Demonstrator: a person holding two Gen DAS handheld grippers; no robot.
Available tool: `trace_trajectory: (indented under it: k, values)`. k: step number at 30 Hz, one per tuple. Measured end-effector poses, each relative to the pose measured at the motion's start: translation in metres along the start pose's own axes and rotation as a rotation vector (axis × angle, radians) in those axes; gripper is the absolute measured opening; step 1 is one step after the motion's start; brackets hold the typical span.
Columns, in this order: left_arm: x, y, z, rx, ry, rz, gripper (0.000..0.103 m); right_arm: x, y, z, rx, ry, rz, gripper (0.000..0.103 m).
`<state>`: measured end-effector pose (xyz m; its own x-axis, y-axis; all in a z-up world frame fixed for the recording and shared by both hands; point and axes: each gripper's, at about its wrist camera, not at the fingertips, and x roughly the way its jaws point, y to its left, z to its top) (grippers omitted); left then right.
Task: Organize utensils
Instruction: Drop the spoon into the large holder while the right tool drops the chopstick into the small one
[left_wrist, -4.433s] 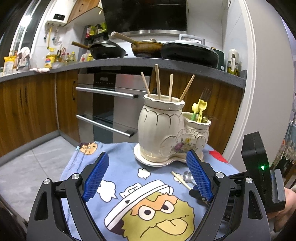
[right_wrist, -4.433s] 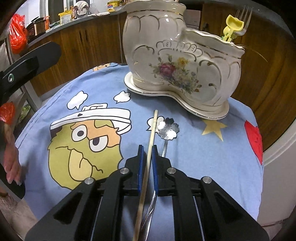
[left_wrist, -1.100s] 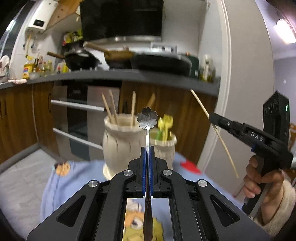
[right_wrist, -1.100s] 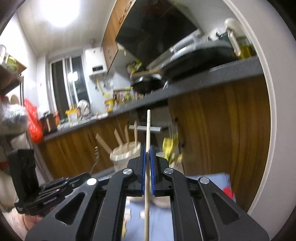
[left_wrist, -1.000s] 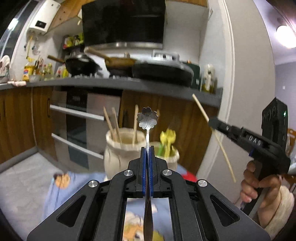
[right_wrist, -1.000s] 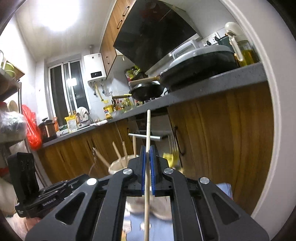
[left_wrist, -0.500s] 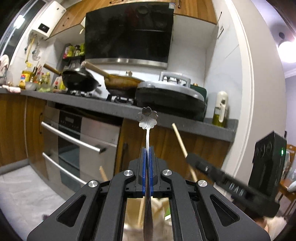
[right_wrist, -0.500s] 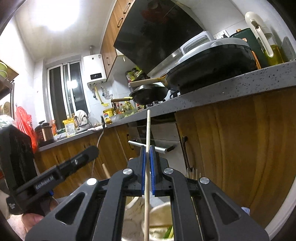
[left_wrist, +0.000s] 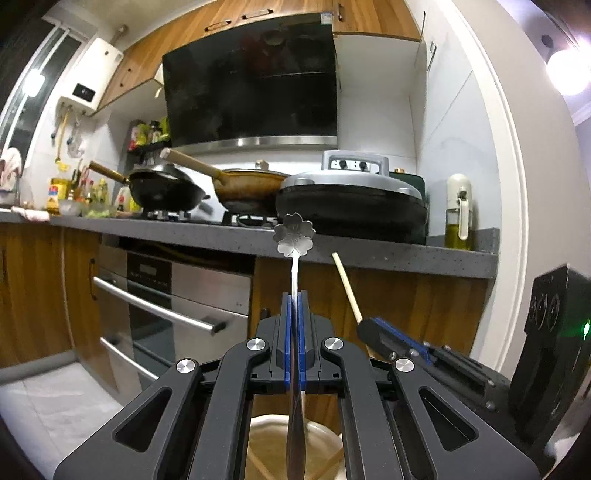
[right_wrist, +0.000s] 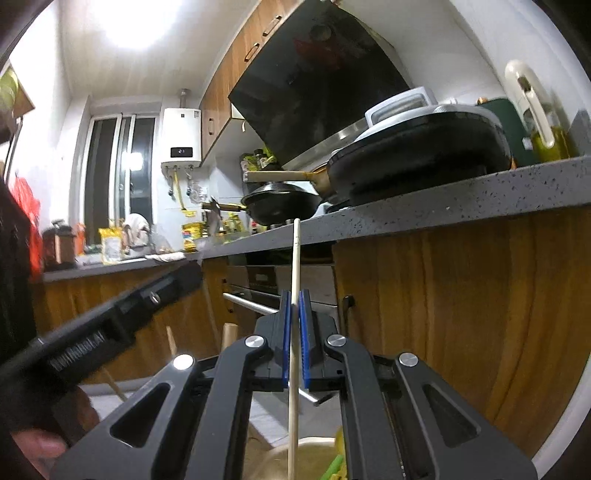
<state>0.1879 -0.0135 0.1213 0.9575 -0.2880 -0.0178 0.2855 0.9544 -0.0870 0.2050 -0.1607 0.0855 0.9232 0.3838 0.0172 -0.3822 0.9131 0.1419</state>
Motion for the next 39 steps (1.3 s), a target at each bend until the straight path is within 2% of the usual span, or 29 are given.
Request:
trace_trajectory:
  k: [8,12,19,24,31,39]
  values:
    - [0.003,0.0,-0.001,0.013,-0.03,0.05,0.004,0.001,-0.002,-0.012,-0.029,0.009,-0.023,0.005]
    - [0.007,0.003,-0.006,0.013,-0.002,0.043,0.004,0.0,-0.002,-0.012,-0.031,0.016,-0.016,0.005]
    - [-0.008,0.009,-0.014,0.018,0.037,0.003,0.004,-0.011,0.0,-0.016,-0.047,0.063,0.029,0.005]
    - [-0.029,0.013,-0.016,0.02,0.064,0.001,0.004,-0.026,-0.016,-0.017,0.036,0.12,0.054,0.005]
    - [-0.046,0.016,-0.027,-0.005,0.11,0.01,0.004,-0.046,-0.033,-0.022,0.132,0.145,0.039,0.005]
    - [-0.058,0.013,-0.049,0.003,0.182,-0.008,0.004,-0.067,-0.025,-0.032,0.083,0.174,0.021,0.004]
